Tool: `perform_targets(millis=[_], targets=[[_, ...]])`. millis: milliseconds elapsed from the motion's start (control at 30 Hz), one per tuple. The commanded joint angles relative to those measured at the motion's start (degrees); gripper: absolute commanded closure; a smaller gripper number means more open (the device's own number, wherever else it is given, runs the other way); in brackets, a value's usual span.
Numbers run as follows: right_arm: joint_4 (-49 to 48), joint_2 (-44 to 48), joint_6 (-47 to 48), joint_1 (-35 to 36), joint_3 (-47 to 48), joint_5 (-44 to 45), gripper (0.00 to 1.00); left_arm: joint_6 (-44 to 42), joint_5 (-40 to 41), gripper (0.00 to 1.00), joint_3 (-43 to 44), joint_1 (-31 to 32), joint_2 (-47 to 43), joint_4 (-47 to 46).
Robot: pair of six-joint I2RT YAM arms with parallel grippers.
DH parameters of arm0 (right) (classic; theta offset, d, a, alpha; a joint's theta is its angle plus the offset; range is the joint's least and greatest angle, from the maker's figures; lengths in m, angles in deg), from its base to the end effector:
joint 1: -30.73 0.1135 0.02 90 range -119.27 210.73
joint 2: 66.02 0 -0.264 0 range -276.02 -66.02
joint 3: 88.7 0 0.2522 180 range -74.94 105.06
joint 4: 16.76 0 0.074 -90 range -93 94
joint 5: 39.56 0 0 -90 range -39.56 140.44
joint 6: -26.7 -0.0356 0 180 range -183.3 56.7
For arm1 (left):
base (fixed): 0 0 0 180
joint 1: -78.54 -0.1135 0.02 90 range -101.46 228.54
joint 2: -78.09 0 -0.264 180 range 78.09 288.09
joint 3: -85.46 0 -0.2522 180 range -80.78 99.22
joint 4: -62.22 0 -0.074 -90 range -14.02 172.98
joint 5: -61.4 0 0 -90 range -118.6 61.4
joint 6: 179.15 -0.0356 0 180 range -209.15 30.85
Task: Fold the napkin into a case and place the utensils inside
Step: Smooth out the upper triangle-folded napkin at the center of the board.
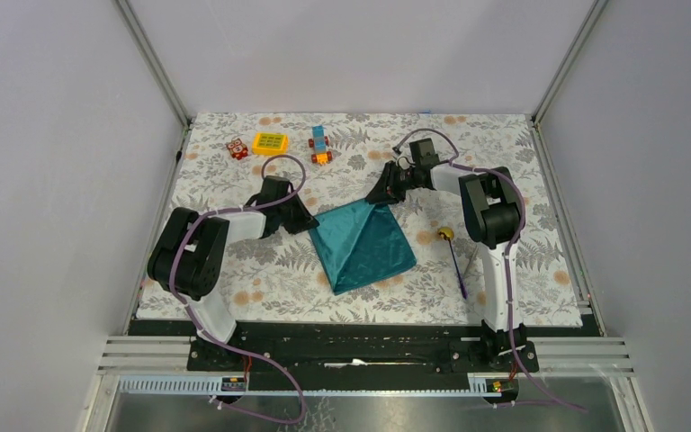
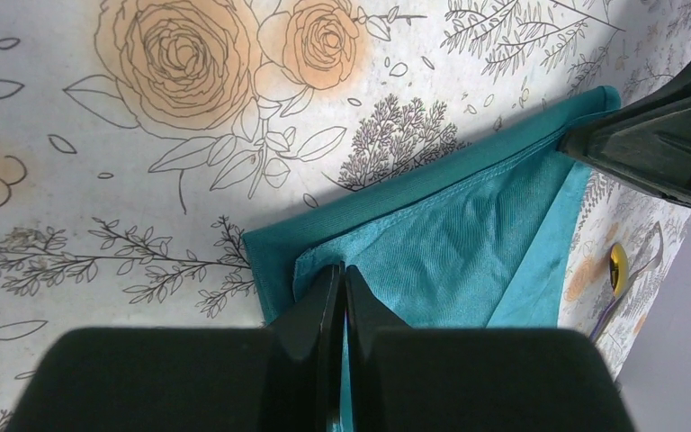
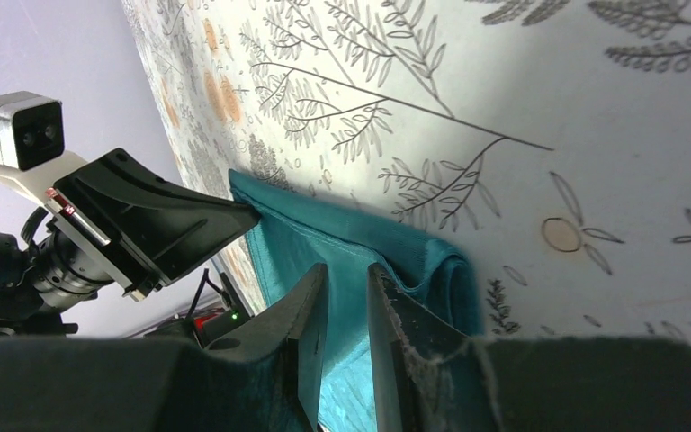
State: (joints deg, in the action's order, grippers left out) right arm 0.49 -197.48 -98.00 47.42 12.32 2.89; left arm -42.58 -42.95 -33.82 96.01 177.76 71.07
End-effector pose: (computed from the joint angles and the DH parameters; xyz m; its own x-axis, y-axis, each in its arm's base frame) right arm 0.4505 0.1625 0.1111 -0.9636 0.1122 -0.2428 -0.1473 0.5352 0.8318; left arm 0.3153 -0.1085 0.1348 -0.8123 -0.4819 -0.3285 -0.2041 0.7624 -0.6140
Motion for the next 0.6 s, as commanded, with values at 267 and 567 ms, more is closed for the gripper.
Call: perform_targets(millis=[267,567], targets=[[-1.2,2.8,0.1,-0.4,2.7,-2.0,0.64,-0.9,1.8,0.95,-3.5,-0.9,-2.9,-0.1],[-5.5,0.1,-0.5,-1.8,-0.9,-1.6,0.65,-0.5,1.4,0.95,-3.8,-0.9,-3.0,-0.7]])
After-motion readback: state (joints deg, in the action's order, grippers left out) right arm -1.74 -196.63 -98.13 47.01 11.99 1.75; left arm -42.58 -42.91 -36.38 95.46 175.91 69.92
